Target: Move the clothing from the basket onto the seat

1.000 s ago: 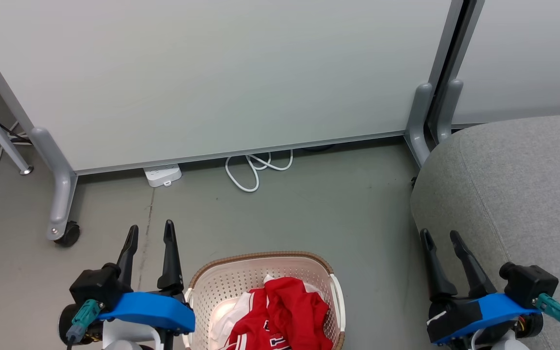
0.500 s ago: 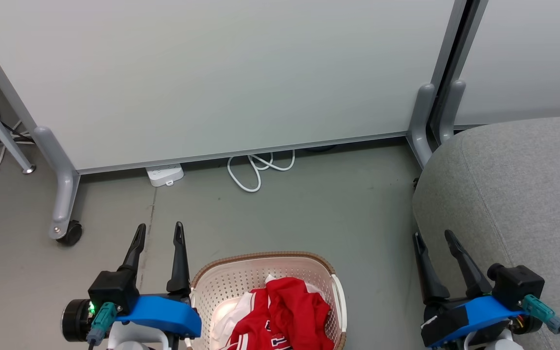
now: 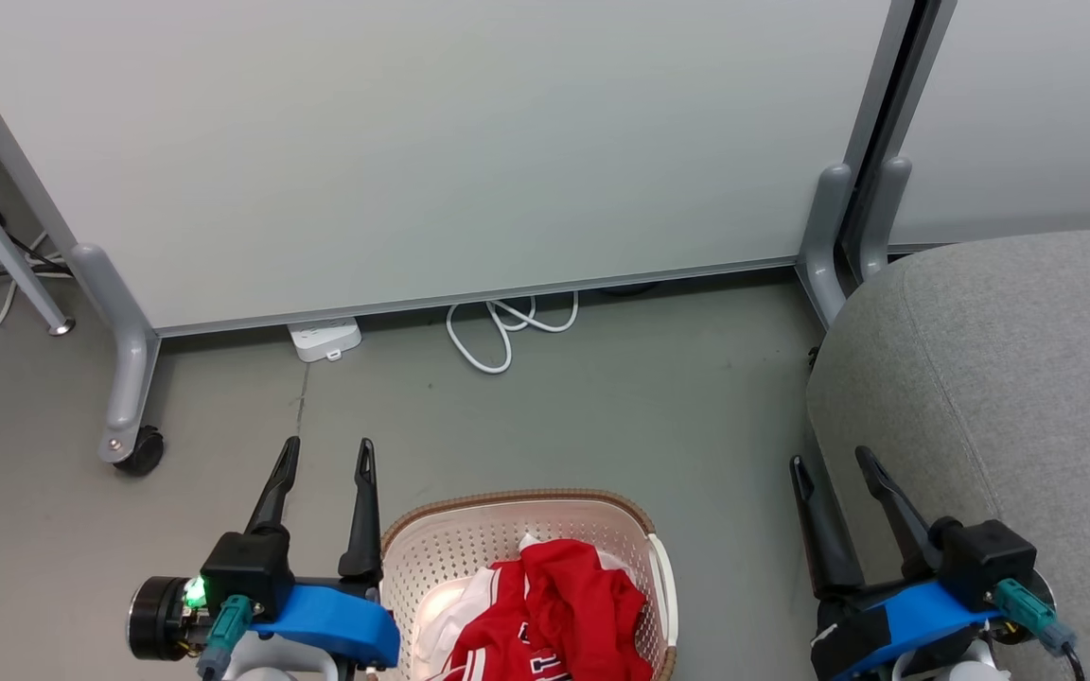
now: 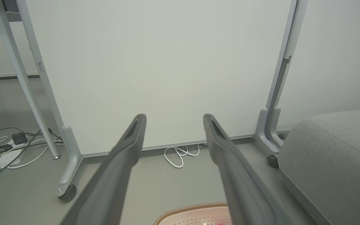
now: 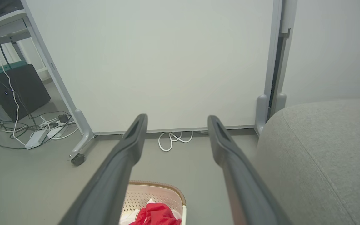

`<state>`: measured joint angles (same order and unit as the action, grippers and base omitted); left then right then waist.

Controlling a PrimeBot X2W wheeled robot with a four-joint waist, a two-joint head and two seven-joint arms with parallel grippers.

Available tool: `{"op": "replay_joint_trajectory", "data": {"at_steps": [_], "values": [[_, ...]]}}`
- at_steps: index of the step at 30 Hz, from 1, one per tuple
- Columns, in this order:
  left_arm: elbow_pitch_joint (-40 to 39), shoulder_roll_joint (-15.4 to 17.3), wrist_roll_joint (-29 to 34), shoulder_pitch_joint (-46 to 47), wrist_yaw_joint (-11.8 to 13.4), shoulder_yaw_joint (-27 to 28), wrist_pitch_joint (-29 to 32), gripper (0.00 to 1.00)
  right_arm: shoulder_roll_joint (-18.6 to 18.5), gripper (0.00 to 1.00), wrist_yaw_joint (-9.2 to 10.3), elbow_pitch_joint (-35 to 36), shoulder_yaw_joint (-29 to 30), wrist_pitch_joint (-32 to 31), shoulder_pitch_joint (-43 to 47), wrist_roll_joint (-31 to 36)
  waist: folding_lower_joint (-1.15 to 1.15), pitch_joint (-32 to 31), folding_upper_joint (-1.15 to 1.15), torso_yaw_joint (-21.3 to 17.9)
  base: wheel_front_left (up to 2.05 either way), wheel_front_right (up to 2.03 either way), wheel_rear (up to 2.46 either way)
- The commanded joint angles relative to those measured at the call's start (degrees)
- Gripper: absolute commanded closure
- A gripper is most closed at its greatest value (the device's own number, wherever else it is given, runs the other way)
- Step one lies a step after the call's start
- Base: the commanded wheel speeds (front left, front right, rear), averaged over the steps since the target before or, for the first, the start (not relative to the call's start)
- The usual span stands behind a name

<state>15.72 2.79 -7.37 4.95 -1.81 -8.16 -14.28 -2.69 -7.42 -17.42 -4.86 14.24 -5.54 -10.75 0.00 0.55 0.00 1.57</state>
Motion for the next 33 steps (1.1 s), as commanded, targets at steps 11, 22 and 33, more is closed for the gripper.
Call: {"op": "replay_joint_trajectory", "data": {"at_steps": [11,22,33], "values": [[0.58,0.17,2.9,0.77,0.2,-0.48,-1.01,0.0,-0.35,0.0,-0.08,-0.93,0.33,1.06,-0.39,2.96,0.0,0.16,0.0,-0.01,0.0,0.0,0.0],[1.5,0.16,2.33,0.7,0.23,-0.55,-1.01,0.0,-0.34,0.0,-0.08,-1.7,0.9,1.06,-0.34,2.61,0.0,0.21,0.0,-0.09,0.0,0.0,0.0],[1.85,0.16,1.92,0.86,0.35,-0.62,-1.01,0.0,-0.34,0.0,-0.08,-2.07,0.68,1.06,-0.54,2.73,0.0,0.39,0.0,-0.21,0.0,0.0,0.0]]}}
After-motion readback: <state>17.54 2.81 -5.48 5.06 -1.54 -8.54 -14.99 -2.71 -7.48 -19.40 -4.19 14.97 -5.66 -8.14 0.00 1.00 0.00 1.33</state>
